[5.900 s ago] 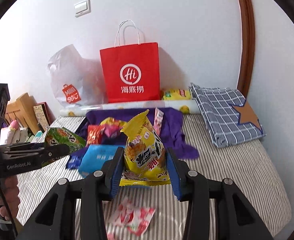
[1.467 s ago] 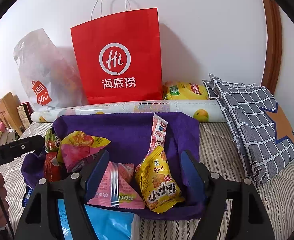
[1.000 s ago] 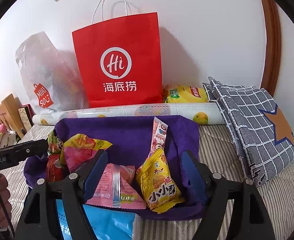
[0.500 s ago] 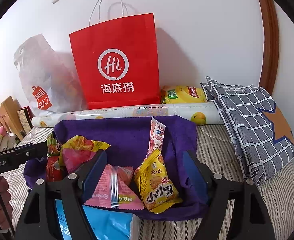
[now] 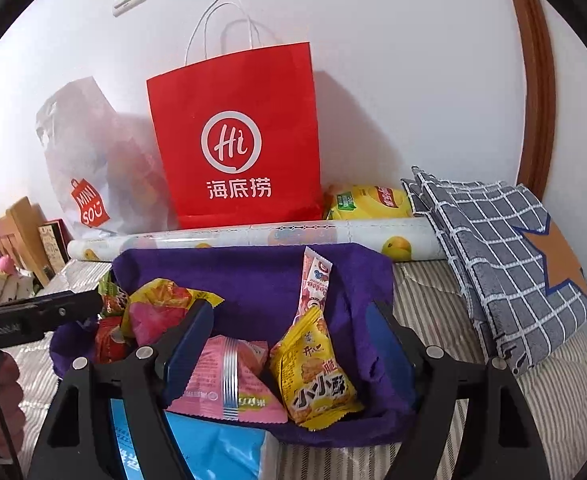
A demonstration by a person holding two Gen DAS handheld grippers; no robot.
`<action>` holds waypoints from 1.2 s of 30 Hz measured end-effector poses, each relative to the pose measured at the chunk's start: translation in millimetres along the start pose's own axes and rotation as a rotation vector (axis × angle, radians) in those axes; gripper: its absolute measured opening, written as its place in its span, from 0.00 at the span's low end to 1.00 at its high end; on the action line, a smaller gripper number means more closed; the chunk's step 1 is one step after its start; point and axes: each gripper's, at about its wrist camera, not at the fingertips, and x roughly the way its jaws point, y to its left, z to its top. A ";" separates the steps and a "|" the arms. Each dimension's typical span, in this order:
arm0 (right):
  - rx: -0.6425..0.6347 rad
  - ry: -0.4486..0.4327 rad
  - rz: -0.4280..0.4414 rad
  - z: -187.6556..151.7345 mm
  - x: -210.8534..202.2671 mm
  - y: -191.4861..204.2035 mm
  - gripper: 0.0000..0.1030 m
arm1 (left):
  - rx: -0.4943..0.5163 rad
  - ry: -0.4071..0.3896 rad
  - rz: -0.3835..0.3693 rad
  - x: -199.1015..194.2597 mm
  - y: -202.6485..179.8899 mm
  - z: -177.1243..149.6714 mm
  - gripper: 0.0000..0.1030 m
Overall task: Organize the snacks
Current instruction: 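Move right gripper to pink packet on bed and close on it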
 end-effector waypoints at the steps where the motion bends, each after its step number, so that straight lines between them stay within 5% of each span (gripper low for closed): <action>1: 0.013 -0.005 -0.002 -0.4 -4.8 -1.5 0.75 | 0.010 -0.012 0.008 -0.7 -1.6 -0.7 0.73; 16: 0.006 0.066 -0.164 -32.9 -99.8 -19.9 0.75 | 0.049 -0.081 -0.025 -16.3 -13.4 -2.3 0.73; 25: 0.067 0.204 -0.075 -86.2 -130.6 -7.2 0.75 | 0.097 -0.074 -0.057 -31.6 -20.3 -11.4 0.72; 36: 0.069 0.250 0.014 -134.4 -171.1 30.1 0.69 | 0.095 0.023 -0.058 -78.0 4.5 -52.8 0.72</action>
